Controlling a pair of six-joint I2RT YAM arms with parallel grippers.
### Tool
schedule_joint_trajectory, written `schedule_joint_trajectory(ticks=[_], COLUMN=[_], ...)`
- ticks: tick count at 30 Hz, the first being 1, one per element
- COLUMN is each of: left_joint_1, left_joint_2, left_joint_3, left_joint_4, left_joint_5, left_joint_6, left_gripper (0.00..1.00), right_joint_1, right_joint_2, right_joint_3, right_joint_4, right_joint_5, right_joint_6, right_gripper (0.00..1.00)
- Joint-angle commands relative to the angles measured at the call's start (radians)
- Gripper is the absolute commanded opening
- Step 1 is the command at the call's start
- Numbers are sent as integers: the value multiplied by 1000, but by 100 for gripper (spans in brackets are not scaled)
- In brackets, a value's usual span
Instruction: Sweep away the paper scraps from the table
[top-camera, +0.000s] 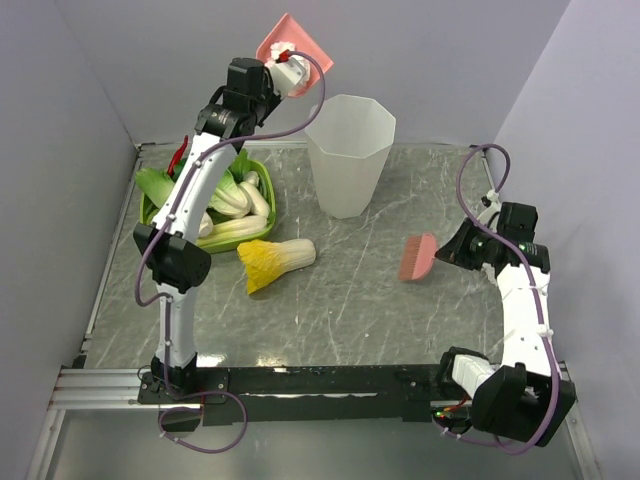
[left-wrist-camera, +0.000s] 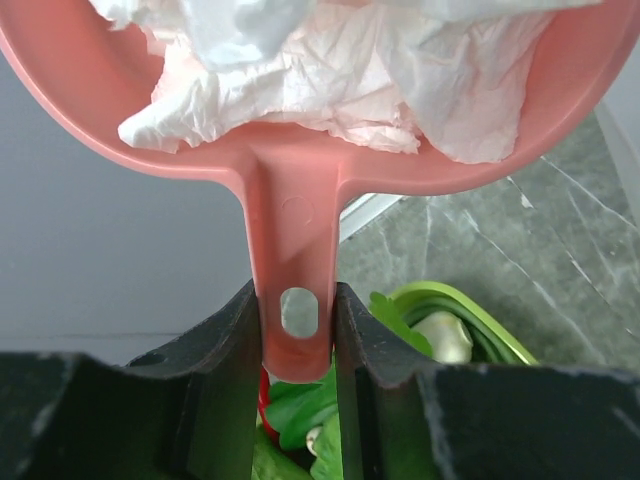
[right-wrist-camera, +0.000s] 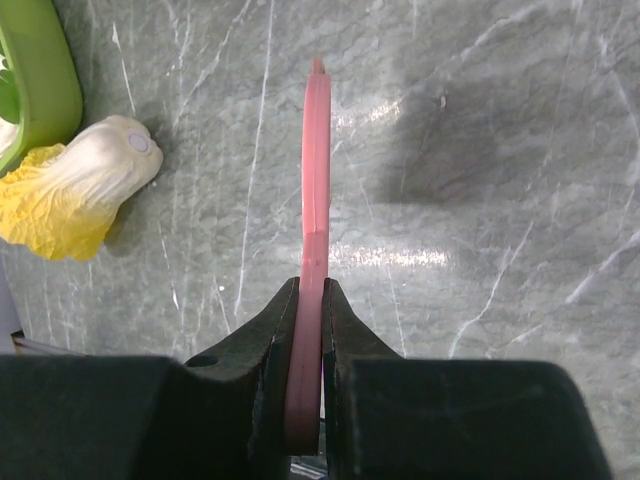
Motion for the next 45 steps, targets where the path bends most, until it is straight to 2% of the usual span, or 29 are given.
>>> schedule_joint_trajectory(ticks=[1,7,16,19,20,23,26,29,33,36,39,42,43,45], left_joint_1=[1,-13,-75,-106,-127,-161,-166,-169,-168,-172,-172,-175,-177,-177], left_joint_2=[14,41,72,64,58,8,10,75,17,18,2,-37,-54,-142], left_joint_3=[54,57,45,-19,-44,-174,-191,-52,-159,-122,-145,-107,-92,-123], left_joint_4=[144,236,389,473,525,675,727,638,742,716,759,727,674,511], left_joint_5=[-42,-86,-108,-131,-142,-119,-120,-146,-143,-165,-212,-249,-264,-261], left_joint_6=[93,272,667,883,1003,1151,1216,1164,1185,1129,1089,968,842,709], left_gripper=[1,1,1,1,1,1,1,1,1,1,1,1,1,1], right_joint_1=[-16,-21,-25,-29,-29,-27,-29,-29,-29,-29,-29,-25,-24,-24], right_joint_2=[-38,-33,-33,-33,-32,-32,-29,-26,-14,0,19,32,43,57], right_joint_3=[-25,-20,-25,-24,-22,-16,-8,-1,19,36,55,110,133,214], right_joint_4=[35,33,40,40,38,37,38,30,7,-6,-14,-22,-31,-61], right_joint_5=[-31,-39,-48,-51,-51,-52,-51,-52,-54,-68,-66,-50,-30,6], right_joint_6=[32,35,43,45,48,45,45,40,31,22,5,-41,-55,-119], right_gripper=[0,0,0,0,0,0,0,0,0,0,0,0,0,0])
